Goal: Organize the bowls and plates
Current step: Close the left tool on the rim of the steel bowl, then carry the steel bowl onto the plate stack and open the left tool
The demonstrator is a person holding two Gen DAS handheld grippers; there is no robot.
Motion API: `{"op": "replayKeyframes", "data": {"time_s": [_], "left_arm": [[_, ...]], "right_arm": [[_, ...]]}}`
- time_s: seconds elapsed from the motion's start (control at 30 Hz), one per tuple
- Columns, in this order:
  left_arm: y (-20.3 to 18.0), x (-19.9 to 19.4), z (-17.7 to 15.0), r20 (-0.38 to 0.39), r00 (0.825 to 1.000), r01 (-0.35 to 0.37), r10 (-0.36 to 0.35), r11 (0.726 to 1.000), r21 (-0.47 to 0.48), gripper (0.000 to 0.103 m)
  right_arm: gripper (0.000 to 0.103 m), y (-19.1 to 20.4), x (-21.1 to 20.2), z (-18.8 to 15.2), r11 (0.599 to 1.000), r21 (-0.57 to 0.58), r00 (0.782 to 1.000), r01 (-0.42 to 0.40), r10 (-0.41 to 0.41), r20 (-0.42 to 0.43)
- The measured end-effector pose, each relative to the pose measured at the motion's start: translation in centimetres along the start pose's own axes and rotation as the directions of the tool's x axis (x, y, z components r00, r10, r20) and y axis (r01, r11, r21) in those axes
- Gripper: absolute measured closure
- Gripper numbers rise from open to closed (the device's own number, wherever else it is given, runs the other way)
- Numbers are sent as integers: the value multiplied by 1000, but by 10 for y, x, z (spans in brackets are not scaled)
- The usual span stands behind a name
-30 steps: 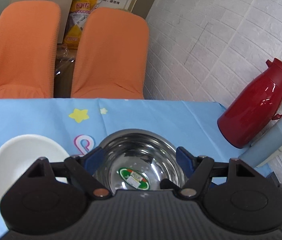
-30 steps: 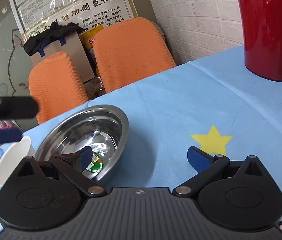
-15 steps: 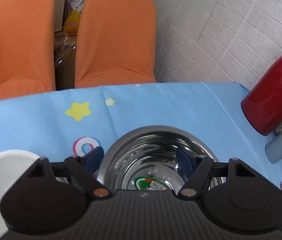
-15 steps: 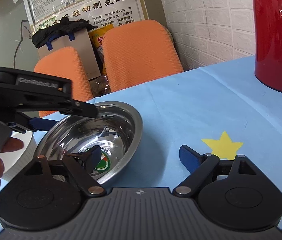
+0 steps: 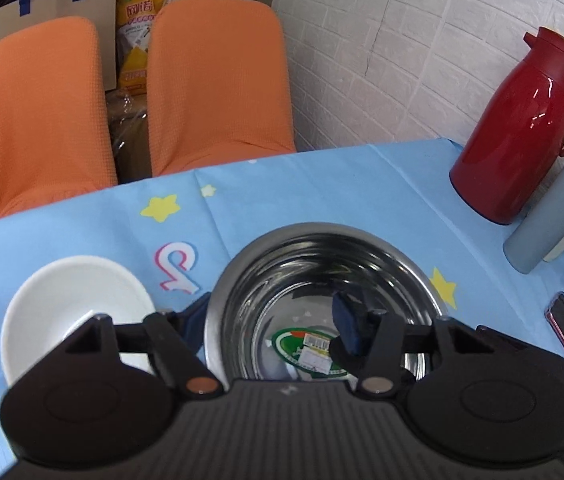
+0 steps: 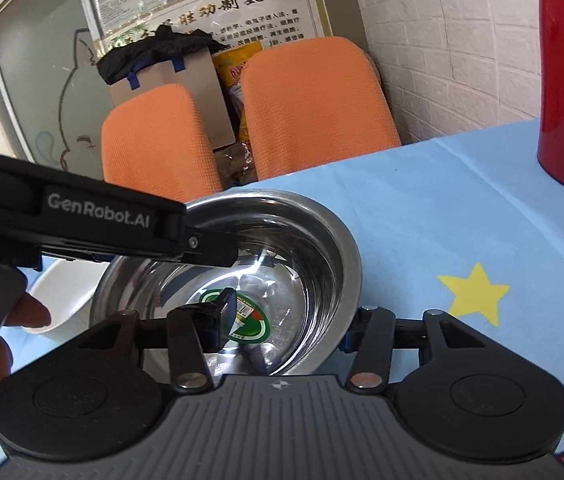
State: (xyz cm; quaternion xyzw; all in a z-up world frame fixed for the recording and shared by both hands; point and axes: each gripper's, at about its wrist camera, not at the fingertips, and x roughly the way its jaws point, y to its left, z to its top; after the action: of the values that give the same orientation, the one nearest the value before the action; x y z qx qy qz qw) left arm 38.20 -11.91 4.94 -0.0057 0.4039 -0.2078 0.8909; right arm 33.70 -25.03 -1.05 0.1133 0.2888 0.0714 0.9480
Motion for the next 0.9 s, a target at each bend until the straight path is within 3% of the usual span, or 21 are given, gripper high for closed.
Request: {"op": "replayKeyframes", "data": {"time_s": [0.33, 0.5, 0.7, 0.9], "left_arm": [[6, -87, -100, -25, 999, 30, -32, 995, -94, 50], [5, -119, -149, -38, 999, 5, -8, 997, -79, 50], [6, -140, -181, -25, 1000, 4, -6, 998, -67, 49], [11, -137, -194, -28, 999, 12, -14, 997, -71, 48]], "right_arm": [[15, 45, -84, -63, 996, -56, 997, -63, 61, -41], [15, 67, -115, -105, 993, -49, 992, -103, 100, -73], [11, 89, -134, -131, 991, -70, 989, -118, 111, -93], [10, 93, -140, -143, 990, -83, 989, -110, 101, -108]]}}
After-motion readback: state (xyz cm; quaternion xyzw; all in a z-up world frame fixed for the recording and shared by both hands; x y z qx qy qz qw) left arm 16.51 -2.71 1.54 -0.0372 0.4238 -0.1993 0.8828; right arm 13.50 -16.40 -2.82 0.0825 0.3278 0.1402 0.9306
